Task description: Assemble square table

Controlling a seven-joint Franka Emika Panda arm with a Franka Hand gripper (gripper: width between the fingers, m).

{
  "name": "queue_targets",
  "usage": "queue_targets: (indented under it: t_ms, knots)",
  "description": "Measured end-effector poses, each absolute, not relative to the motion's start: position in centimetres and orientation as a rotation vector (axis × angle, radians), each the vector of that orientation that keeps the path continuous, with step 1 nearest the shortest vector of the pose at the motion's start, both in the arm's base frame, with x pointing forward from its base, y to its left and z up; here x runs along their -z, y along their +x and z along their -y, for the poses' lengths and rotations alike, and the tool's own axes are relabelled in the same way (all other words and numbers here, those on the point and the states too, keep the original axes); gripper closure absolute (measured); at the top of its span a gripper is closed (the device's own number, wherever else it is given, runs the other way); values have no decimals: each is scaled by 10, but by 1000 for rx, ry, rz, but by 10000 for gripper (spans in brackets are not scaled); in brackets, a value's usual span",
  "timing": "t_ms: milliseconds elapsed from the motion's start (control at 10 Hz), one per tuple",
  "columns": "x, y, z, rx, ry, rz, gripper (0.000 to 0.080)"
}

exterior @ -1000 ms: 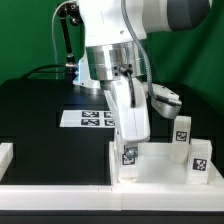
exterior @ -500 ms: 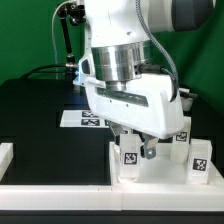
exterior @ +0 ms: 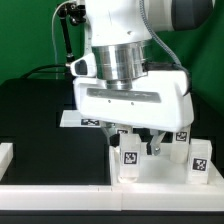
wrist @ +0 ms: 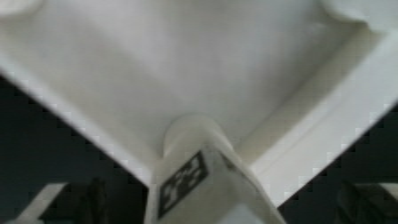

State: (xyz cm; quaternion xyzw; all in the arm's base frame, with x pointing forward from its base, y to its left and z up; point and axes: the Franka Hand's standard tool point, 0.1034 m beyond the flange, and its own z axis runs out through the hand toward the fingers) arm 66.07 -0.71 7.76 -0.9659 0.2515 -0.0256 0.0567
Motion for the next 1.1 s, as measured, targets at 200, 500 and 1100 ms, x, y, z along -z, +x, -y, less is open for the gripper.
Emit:
queue_targets:
  t_ms: [200,500,1100]
  knots:
    - [-77,664,9,101,-3041,-318,150]
    - [-77,664,9,97,-3022,-461,350]
    - [-78,662,13,2,-2633,-1445,512]
